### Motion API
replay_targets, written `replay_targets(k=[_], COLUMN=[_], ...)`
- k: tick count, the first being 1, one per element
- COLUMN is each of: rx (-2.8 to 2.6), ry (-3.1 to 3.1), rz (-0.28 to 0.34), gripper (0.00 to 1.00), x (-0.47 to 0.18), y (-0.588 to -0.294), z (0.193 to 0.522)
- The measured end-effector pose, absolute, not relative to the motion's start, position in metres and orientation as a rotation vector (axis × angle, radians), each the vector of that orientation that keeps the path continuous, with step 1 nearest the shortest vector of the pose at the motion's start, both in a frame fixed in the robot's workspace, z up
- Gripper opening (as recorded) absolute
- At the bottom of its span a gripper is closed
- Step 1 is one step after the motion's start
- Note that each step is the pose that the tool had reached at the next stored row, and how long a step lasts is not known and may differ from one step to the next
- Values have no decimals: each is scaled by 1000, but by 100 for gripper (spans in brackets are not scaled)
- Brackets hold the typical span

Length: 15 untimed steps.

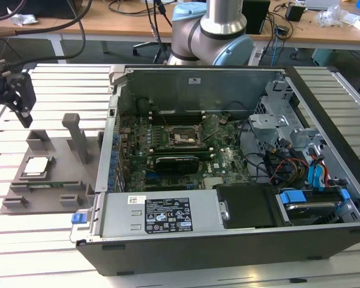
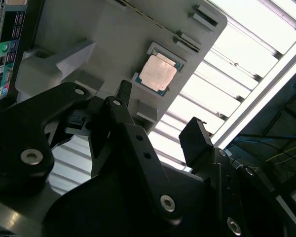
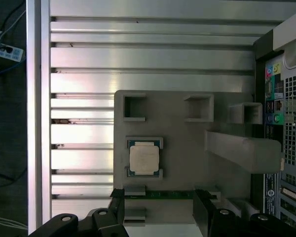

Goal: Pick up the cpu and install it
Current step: 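Pick up the cpu and move it towards the insertion slot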

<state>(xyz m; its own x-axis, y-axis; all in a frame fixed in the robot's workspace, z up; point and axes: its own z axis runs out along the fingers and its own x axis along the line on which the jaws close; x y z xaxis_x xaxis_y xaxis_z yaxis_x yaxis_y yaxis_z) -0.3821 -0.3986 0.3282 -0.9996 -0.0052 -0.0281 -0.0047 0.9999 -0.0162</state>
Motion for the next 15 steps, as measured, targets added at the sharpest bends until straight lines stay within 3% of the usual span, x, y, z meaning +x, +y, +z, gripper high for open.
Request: replay_targets(k=[15], rx=[-8], ry=[3113], rz=[-25], gripper=[66], x=[-382], y=[-399], z=[324])
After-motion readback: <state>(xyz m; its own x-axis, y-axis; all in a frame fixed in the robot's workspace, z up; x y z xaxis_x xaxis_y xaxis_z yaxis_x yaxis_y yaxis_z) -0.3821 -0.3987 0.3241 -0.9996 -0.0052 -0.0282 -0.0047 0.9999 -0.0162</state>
